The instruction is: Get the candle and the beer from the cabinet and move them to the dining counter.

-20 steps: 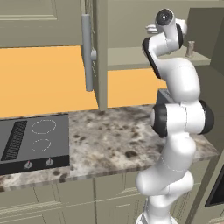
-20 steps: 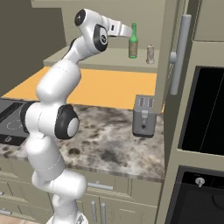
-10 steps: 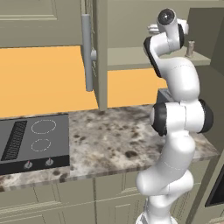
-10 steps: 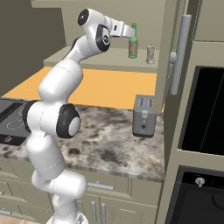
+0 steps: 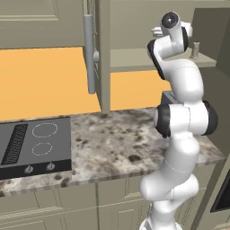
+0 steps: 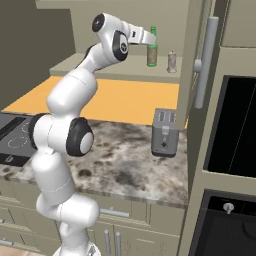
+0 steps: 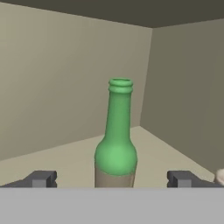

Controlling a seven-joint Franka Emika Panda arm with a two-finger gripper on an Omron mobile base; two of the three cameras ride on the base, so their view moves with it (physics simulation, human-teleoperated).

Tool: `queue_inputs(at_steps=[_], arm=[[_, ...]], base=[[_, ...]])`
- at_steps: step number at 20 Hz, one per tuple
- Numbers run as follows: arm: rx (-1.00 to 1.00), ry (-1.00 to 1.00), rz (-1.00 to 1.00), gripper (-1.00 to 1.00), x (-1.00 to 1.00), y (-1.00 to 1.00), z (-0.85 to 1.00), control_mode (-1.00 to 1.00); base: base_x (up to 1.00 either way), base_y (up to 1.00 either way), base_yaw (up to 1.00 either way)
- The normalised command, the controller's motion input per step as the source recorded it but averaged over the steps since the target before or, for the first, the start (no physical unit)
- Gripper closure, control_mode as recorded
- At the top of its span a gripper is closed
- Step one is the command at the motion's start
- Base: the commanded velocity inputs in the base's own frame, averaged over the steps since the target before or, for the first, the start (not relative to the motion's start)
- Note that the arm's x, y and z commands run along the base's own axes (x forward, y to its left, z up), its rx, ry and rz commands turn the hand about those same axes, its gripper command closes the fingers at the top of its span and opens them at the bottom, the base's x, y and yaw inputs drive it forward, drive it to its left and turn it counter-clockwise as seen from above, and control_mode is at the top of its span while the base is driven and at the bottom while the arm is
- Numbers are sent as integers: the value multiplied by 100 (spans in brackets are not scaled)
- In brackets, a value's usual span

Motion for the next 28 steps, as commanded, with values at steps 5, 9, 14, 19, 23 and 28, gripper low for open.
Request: queue_inputs(at_steps=[5, 9, 14, 19, 23, 28], arm=[[0, 0, 0, -100, 14, -20, -11, -100], [0, 0, 0, -100, 12, -17, -2, -100], [0, 0, 0, -100, 8, -3, 0, -100], [0, 0, 0, -100, 13, -5, -6, -100], [0, 0, 0, -100, 16, -9, -11, -100], [0, 0, 0, -100, 8, -7, -5, -100]], base=[[0, 0, 0], [0, 0, 0], [0, 0, 0], [0, 0, 0], [0, 0, 0], [0, 0, 0]])
